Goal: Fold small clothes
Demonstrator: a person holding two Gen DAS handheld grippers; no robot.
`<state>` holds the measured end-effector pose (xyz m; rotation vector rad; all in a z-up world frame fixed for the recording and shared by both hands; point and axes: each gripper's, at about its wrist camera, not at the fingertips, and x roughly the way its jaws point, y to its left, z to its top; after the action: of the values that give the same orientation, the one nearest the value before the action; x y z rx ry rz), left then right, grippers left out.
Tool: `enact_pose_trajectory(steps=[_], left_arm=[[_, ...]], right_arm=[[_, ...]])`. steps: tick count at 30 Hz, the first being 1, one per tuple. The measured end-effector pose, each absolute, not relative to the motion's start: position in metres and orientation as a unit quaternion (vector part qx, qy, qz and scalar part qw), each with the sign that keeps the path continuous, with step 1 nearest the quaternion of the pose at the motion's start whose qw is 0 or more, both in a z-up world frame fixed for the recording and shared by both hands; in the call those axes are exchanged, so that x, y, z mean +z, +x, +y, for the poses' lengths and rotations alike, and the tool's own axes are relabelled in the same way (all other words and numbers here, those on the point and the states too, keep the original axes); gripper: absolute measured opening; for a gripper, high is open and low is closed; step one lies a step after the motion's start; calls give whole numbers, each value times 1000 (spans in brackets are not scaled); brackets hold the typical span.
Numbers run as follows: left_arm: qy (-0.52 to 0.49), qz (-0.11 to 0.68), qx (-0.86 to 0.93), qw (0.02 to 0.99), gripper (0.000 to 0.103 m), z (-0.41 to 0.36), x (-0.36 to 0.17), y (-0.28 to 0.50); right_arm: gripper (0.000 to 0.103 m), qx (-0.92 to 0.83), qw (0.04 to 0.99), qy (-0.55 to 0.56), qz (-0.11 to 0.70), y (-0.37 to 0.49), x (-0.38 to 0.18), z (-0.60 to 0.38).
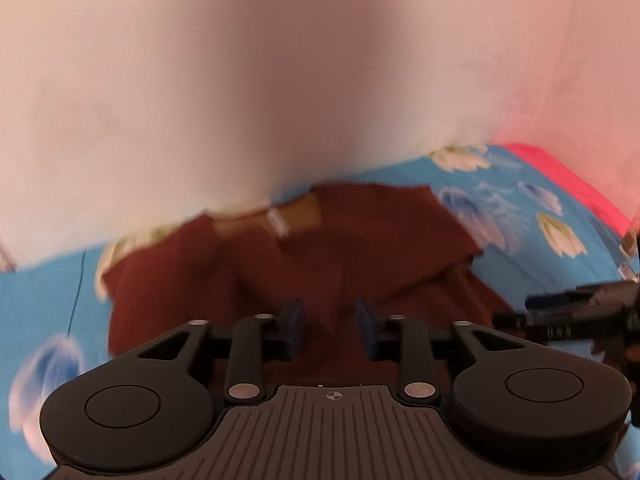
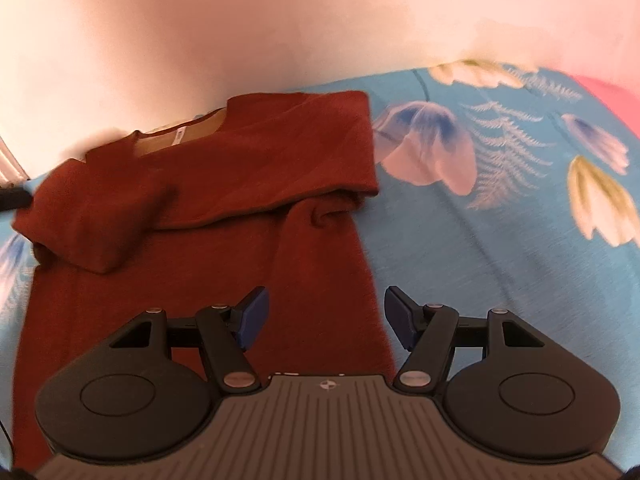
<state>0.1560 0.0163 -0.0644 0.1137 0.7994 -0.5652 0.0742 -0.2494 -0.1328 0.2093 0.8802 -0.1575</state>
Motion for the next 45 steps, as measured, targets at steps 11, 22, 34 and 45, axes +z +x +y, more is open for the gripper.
enact_pose_trajectory(steps=[11, 22, 34, 45], left_arm=[[21, 456, -93, 885, 99, 101, -101, 156], [14, 471, -29, 882, 102, 95, -128, 208], [49, 475, -11, 879, 103, 83, -139, 216], [59, 469, 84, 877, 103, 79, -145, 225]], right_arm=[[76, 70, 929, -26, 363, 113, -122, -147], [39, 65, 904, -237, 349, 201, -160, -44], [72, -23, 904, 227, 360, 154, -142, -248], [9, 14, 907, 214, 363, 168, -106, -229]])
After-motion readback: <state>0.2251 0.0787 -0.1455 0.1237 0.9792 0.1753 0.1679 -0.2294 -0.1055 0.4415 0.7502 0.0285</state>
